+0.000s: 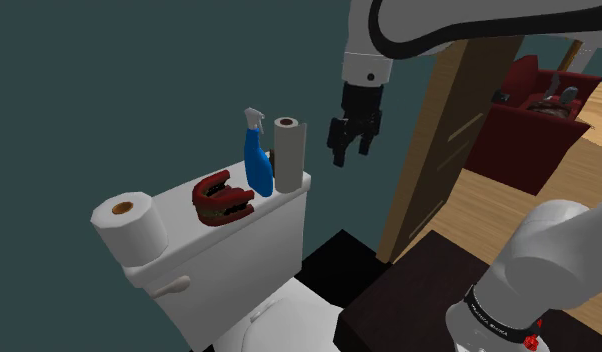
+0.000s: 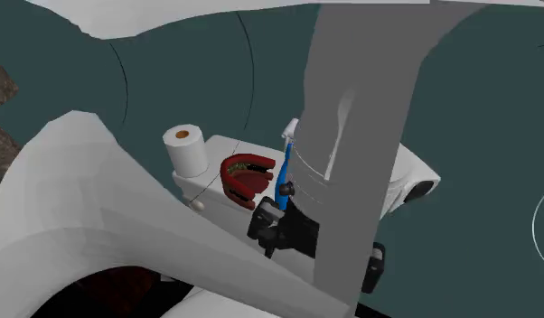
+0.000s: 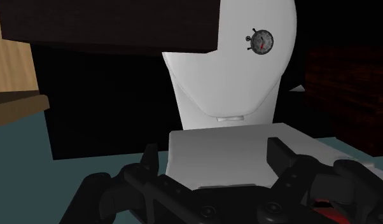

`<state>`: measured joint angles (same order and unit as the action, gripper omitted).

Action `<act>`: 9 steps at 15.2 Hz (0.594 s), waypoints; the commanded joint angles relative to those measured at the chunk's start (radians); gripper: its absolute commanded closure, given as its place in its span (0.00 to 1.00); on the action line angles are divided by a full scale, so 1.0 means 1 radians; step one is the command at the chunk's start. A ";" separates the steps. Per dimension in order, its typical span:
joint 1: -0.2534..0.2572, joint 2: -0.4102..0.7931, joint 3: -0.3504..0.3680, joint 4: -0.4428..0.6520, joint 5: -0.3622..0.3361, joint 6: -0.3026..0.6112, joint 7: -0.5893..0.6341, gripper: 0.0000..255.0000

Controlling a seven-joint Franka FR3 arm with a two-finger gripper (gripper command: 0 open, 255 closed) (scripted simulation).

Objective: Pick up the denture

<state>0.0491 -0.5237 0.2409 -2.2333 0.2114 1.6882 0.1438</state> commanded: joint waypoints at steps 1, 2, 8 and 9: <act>0.003 0.062 0.032 0.035 0.004 0.033 0.033 0.00; 0.005 0.095 0.048 0.057 0.004 0.046 0.052 0.00; 0.018 0.303 0.143 0.212 -0.028 0.113 0.172 0.00; 0.021 0.340 0.157 0.242 -0.038 0.121 0.193 0.00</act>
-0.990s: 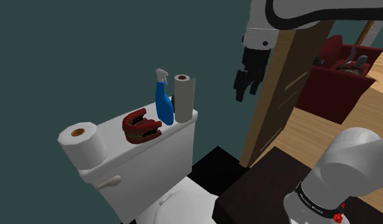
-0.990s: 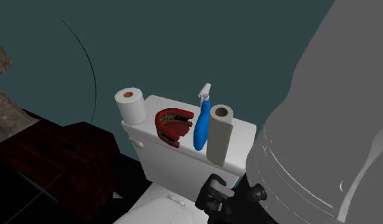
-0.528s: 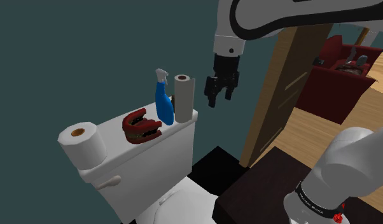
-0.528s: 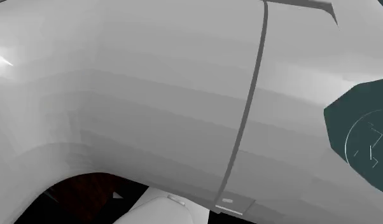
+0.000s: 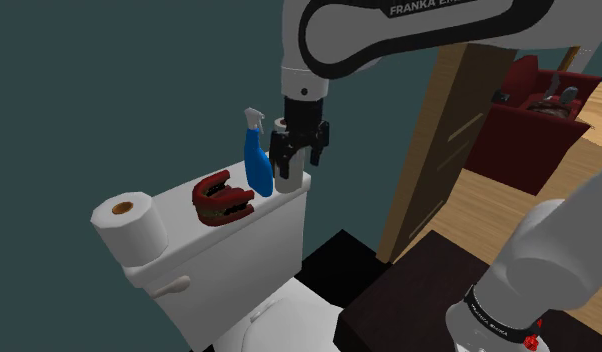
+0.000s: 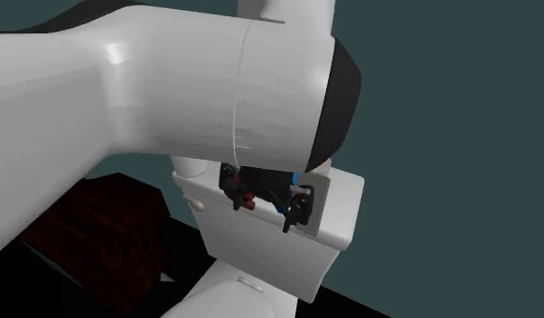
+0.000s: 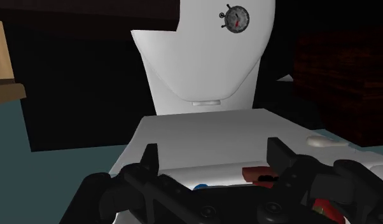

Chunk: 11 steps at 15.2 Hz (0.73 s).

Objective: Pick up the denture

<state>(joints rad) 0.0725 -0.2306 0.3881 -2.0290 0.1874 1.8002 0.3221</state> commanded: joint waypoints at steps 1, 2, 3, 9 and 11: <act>0.001 0.085 0.024 0.069 -0.027 0.016 0.037 0.00; 0.006 0.124 0.038 0.102 -0.041 0.022 0.060 0.00; 0.011 0.163 0.050 0.137 -0.057 0.027 0.082 0.00; 0.075 0.416 0.098 0.380 -0.175 0.023 0.218 0.00; 0.109 0.505 0.103 0.479 -0.218 0.007 0.259 0.00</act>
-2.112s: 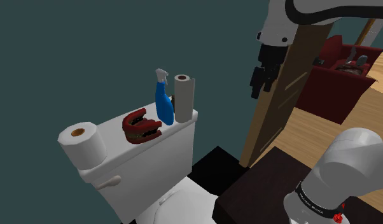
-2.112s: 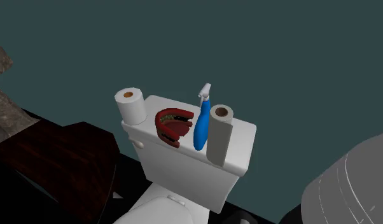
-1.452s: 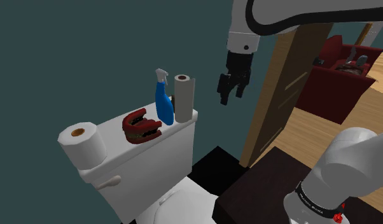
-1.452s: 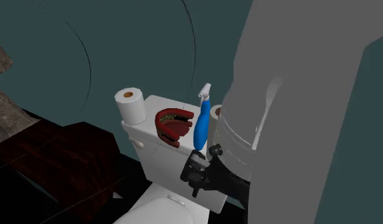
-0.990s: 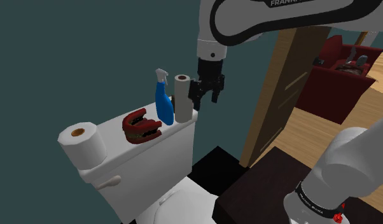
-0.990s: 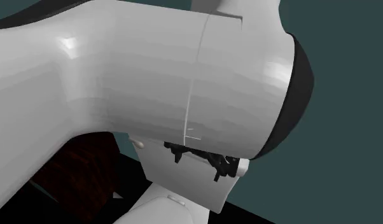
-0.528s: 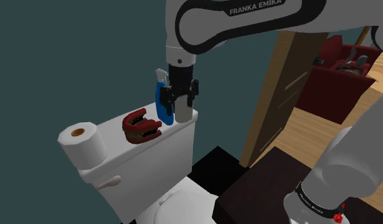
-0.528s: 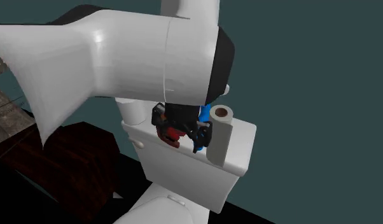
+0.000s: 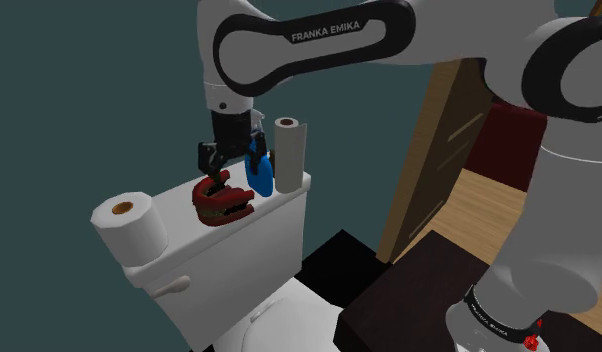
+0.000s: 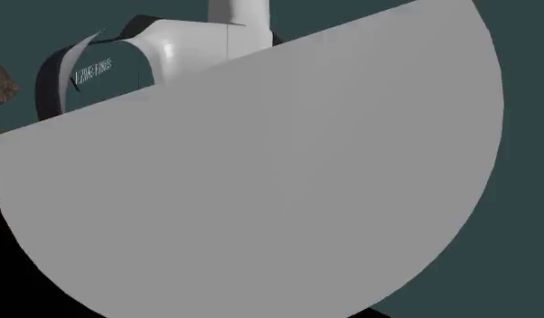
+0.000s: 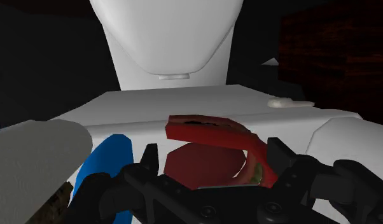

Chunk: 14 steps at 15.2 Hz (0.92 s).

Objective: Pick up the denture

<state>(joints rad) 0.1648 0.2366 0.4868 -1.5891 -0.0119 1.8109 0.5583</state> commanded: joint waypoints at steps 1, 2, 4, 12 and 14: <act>0.036 0.084 0.005 0.093 -0.040 -0.014 0.041 0.00; 0.058 0.131 0.004 0.150 -0.062 -0.028 0.058 0.00; 0.106 0.229 -0.002 0.277 -0.103 -0.062 0.087 0.00; 0.161 0.349 -0.017 0.380 -0.146 -0.047 0.112 0.00; 0.156 0.349 -0.018 0.344 -0.147 -0.012 0.111 0.00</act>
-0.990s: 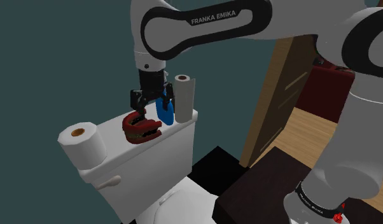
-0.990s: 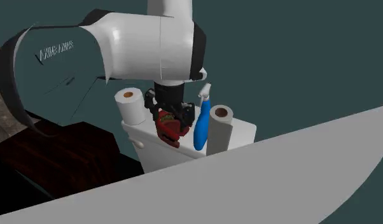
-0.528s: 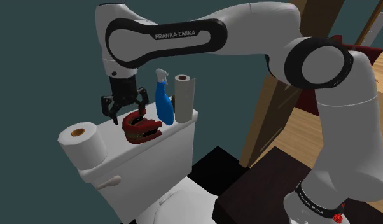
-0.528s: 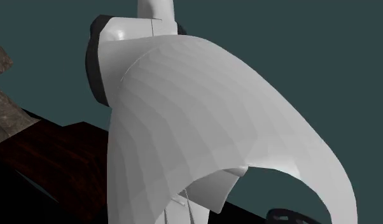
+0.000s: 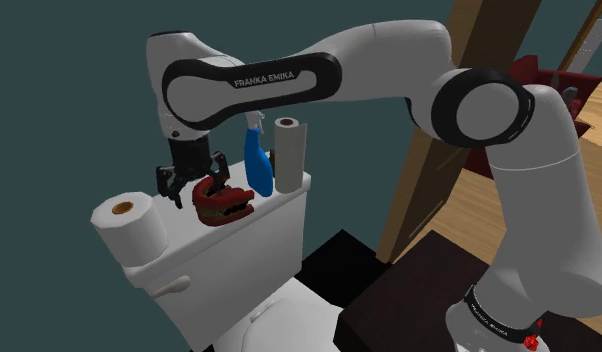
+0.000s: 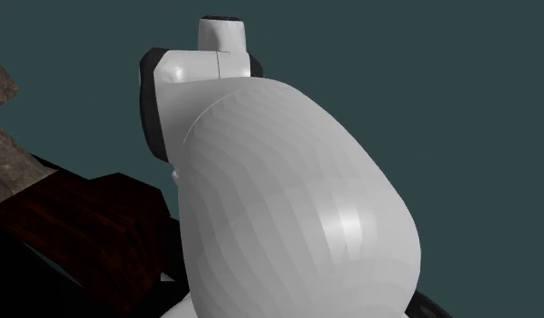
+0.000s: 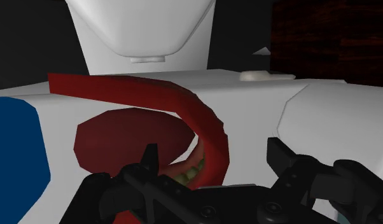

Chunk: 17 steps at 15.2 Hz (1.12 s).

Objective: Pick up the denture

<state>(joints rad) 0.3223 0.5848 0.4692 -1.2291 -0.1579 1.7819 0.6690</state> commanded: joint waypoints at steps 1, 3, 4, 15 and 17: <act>-0.002 0.000 0.000 -0.016 -0.001 0.017 0.001 0.00; -0.001 0.001 -0.001 -0.015 -0.001 0.017 0.001 1.00; -0.002 0.000 0.000 -0.017 0.000 0.017 0.001 1.00; 0.004 0.001 0.001 0.026 0.000 -0.024 0.001 1.00; 0.009 0.003 0.001 0.056 0.000 -0.052 0.001 1.00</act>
<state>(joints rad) 0.3277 0.5866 0.4697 -1.1924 -0.1579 1.7480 0.6691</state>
